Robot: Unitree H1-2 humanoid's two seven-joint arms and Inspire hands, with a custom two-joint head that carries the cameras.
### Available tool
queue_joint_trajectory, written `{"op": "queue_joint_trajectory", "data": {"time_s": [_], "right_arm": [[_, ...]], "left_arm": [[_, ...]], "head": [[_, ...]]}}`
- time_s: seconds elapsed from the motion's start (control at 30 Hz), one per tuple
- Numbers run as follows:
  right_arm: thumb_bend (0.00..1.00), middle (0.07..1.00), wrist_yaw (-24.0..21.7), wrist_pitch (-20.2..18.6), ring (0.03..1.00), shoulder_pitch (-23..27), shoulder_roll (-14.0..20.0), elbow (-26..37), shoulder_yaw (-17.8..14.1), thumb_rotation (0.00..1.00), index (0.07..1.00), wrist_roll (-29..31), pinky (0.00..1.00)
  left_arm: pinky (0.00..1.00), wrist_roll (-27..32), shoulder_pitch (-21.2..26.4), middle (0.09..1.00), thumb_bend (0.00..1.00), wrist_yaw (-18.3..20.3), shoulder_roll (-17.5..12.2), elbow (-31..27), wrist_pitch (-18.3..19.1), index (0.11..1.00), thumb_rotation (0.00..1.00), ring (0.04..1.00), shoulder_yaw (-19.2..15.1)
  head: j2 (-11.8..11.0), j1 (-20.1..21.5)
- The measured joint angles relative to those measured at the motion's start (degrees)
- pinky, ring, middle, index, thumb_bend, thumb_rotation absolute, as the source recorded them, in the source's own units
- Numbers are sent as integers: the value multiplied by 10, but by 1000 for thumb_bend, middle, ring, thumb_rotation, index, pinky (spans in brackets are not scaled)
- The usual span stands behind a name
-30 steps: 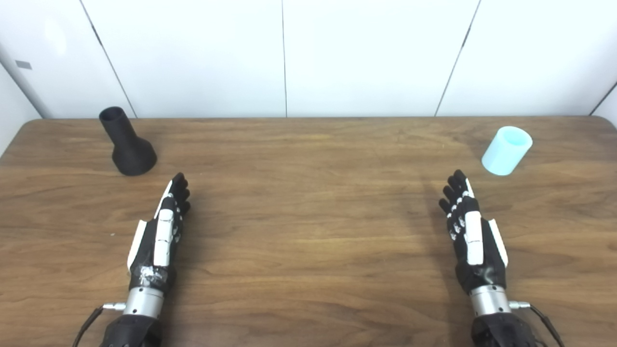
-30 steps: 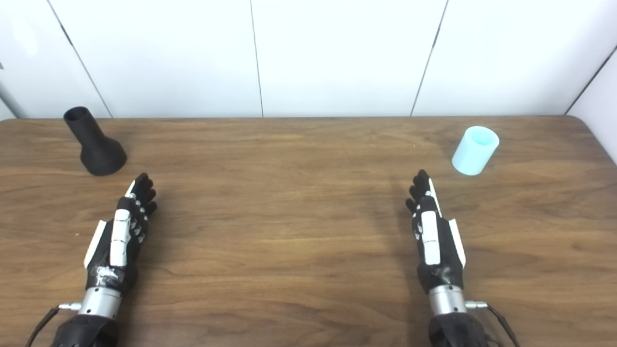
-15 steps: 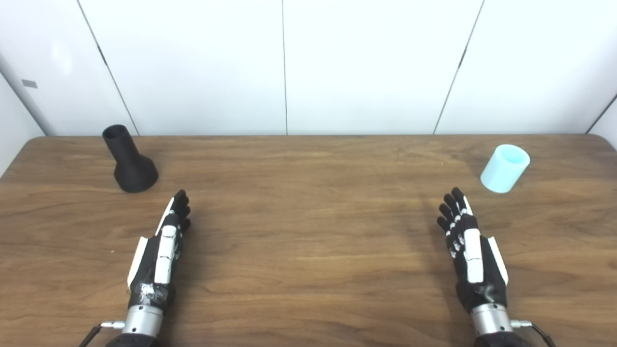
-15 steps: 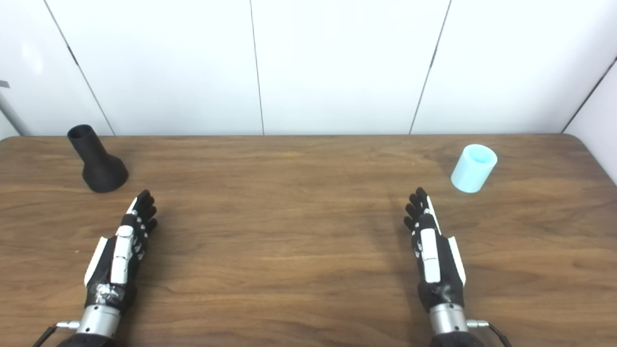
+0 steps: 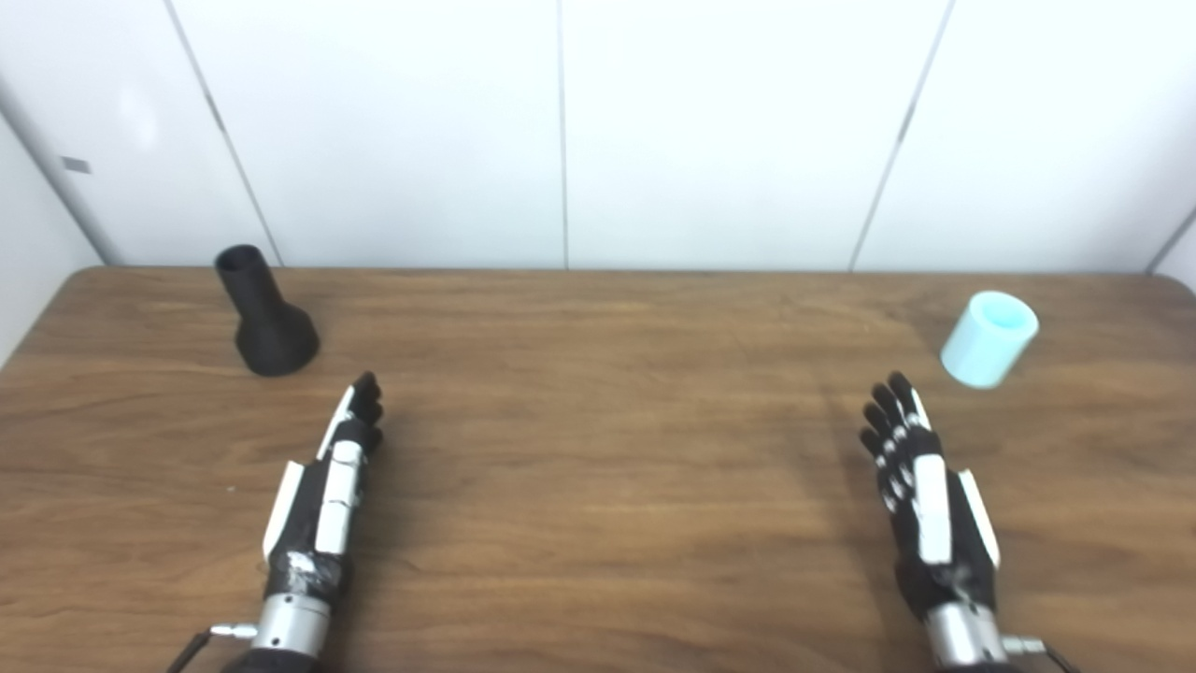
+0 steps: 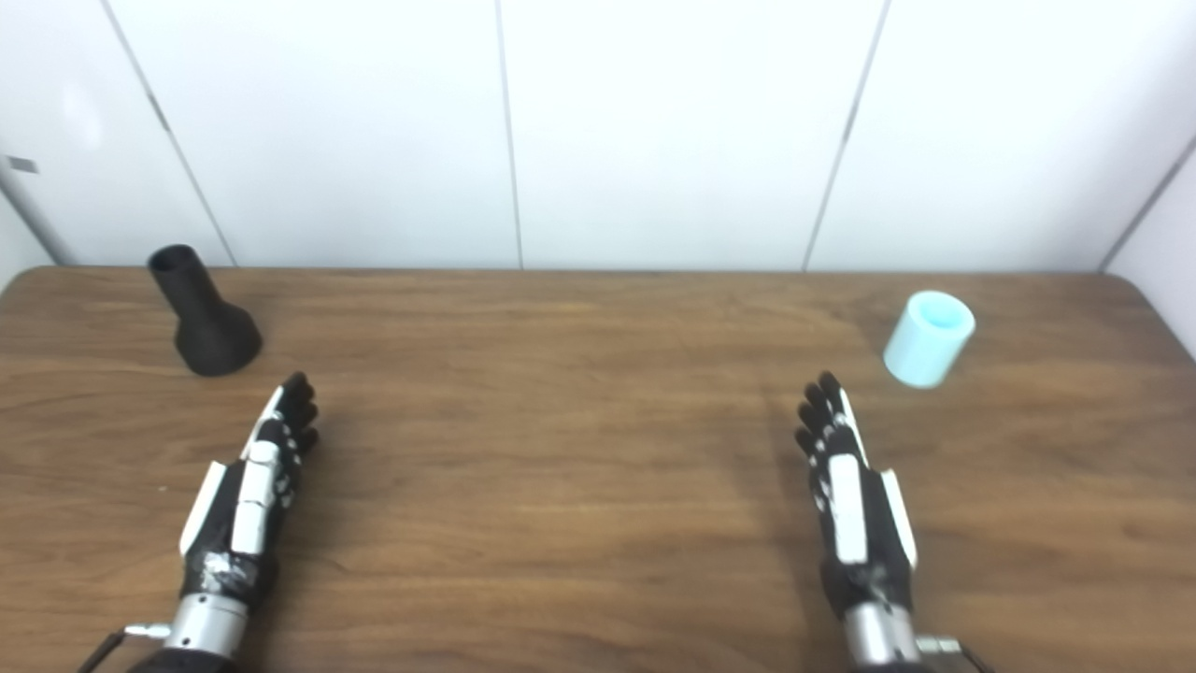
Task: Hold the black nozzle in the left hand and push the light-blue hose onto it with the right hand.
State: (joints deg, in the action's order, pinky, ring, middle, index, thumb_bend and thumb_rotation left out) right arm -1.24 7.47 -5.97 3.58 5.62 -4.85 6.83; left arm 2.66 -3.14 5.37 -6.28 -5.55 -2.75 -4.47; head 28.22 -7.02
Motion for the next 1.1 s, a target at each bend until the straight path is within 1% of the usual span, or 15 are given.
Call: {"op": "queue_joint_trajectory", "data": {"time_s": [0.03, 0.17, 0.23, 0.37, 0.57, 0.67, 0.7, 0.73, 0.8, 0.83, 0.87, 0.9, 1.0, 1.07, 1.1], "right_arm": [[542, 993, -2, 2, 988, 1, 1, -2, 0, 1000, 997, 2, 998], [541, 1000, -10, 23, 997, 10, 10, -14, -1, 1000, 1000, 6, 1000], [546, 1000, -12, 24, 1000, 15, 15, -19, -2, 1000, 1000, 7, 1000], [589, 995, -12, 24, 995, 16, 15, -20, -4, 1000, 1000, 11, 1000], [642, 984, -12, 24, 981, 19, 16, -23, -6, 1000, 991, 16, 1000], [671, 971, -12, 24, 966, 21, 16, -25, -7, 1000, 984, 17, 965], [679, 970, -12, 24, 967, 22, 16, -26, -8, 1000, 986, 18, 958], [678, 969, -12, 24, 966, 23, 16, -28, -9, 1000, 986, 18, 957], [679, 968, -12, 24, 962, 24, 16, -31, -9, 1000, 986, 19, 954], [679, 965, -12, 24, 957, 25, 16, -31, -9, 1000, 986, 18, 950], [680, 963, -12, 24, 953, 25, 16, -32, -9, 1000, 986, 18, 945], [677, 964, -12, 24, 952, 25, 16, -32, -9, 1000, 986, 17, 945], [650, 962, -12, 24, 948, 25, 16, -32, -8, 1000, 987, 14, 938], [631, 962, -12, 24, 946, 26, 16, -32, -8, 1000, 986, 11, 933], [617, 962, -12, 25, 945, 26, 16, -32, -7, 1000, 984, 10, 931]], "left_arm": [[1000, -3, 0, 1000, 485, -2, 2, 0, 0, 1000, 1000, 1000, 1], [1000, -19, 0, 1000, 467, -3, 2, 1, 0, 1000, 1000, 1000, 11], [1000, -24, 1, 1000, 445, -4, 2, 2, -1, 1000, 1000, 1000, 13], [1000, -27, 2, 1000, 416, -6, 2, 4, -3, 1000, 1000, 1000, 14], [1000, -29, 6, 1000, 473, -7, 2, 11, -11, 1000, 1000, 1000, 16], [1000, -39, 9, 1000, 542, -9, 2, 14, -20, 1000, 991, 1000, 18], [1000, -42, 10, 1000, 521, -9, 2, 14, -20, 1000, 971, 1000, 19], [1000, -44, 10, 998, 499, -10, 3, 14, -20, 1000, 934, 1000, 19], [1000, -47, 10, 988, 446, -15, 5, 15, -20, 1000, 805, 1000, 17], [1000, -50, 10, 967, 429, -23, 8, 14, -19, 993, 638, 989, 15], [1000, -54, 11, 955, 435, -33, 12, 14, -18, 986, 501, 980, 9], [1000, -56, 11, 961, 465, -44, 18, 14, -18, 988, 404, 984, 0], [989, -58, 13, 961, 563, -73, 29, 14, -19, 986, 240, 980, -24], [988, -63, 16, 963, 618, -86, 30, 14, -24, 983, 153, 978, -33], [993, -64, 18, 968, 648, -92, 29, 15, -30, 979, 132, 980, -37]], "head": [[-15, -20], [-38, -41], [-47, -47], [-55, -51], [-56, -45], [-55, -43], [-55, -42], [-55, -41], [-55, -39], [-54, -38], [-55, -38], [-54, -38], [-53, -36], [-52, -35], [-50, -33]]}}
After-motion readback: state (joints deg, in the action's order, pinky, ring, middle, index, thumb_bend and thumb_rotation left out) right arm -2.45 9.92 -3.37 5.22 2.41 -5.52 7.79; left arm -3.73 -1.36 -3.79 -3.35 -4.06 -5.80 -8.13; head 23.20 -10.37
